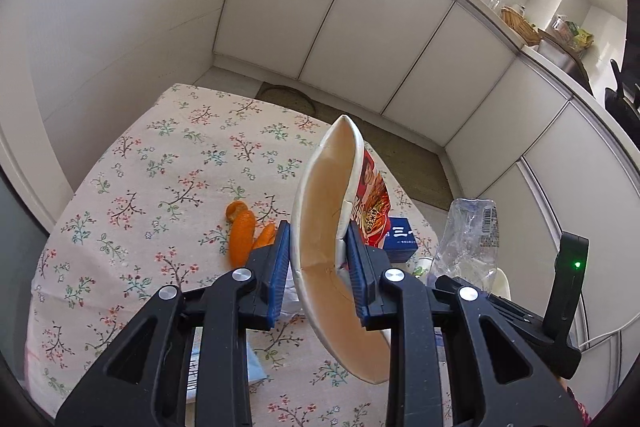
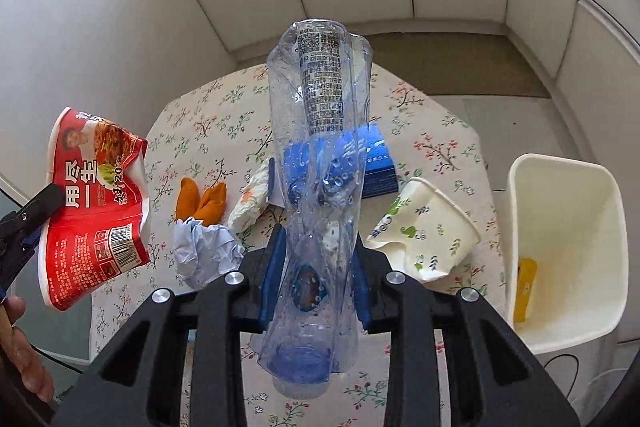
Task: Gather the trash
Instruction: 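Grasp the red noodle cup with the left gripper while the right grasps the plastic bottle, then release the bottle into the bin with the right gripper while the left drops the noodle cup, then move both tools back over the table toward the orange peels and tissue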
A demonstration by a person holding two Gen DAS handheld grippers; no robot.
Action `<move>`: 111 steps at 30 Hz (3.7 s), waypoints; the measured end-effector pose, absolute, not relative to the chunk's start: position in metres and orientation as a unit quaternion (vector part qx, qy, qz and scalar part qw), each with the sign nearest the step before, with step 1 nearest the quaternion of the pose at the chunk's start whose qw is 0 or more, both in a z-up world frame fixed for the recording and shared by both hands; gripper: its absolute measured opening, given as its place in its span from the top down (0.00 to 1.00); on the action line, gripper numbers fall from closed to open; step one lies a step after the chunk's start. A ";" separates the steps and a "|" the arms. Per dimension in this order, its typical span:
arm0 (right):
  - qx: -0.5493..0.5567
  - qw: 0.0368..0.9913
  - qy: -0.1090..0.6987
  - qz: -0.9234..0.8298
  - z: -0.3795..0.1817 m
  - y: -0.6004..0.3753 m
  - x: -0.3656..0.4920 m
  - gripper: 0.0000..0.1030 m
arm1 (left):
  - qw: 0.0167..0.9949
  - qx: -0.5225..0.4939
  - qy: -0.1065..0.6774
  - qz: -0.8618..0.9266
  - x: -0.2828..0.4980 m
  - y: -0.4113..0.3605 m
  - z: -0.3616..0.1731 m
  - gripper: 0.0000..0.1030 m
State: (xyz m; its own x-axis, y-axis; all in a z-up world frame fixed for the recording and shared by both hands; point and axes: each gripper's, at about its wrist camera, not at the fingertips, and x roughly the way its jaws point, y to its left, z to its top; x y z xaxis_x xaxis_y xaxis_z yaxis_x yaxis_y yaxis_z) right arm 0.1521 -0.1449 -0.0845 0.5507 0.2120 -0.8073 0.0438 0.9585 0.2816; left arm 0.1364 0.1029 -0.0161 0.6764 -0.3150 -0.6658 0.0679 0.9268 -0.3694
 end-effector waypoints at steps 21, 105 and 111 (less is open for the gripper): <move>0.156 0.886 0.420 -0.117 -0.062 -0.290 0.115 0.70 | 0.889 -0.147 0.389 -0.194 0.156 -0.009 -0.019 0.74; -0.018 0.942 0.300 -0.150 -0.031 -0.191 0.117 0.07 | 0.925 -0.037 0.377 0.006 0.146 0.002 -0.037 0.07; -0.031 0.945 0.303 -0.118 -0.034 -0.161 0.124 0.07 | 0.912 -0.054 0.405 0.039 0.153 0.045 -0.053 0.07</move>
State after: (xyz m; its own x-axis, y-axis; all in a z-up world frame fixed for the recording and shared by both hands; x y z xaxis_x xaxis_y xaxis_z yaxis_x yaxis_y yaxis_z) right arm 0.1245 -0.1614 -0.0344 0.7890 -0.2411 -0.5651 0.2040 0.9704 -0.1291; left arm 0.1528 0.0448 -0.0529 0.6681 0.0276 -0.7435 -0.1156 0.9910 -0.0671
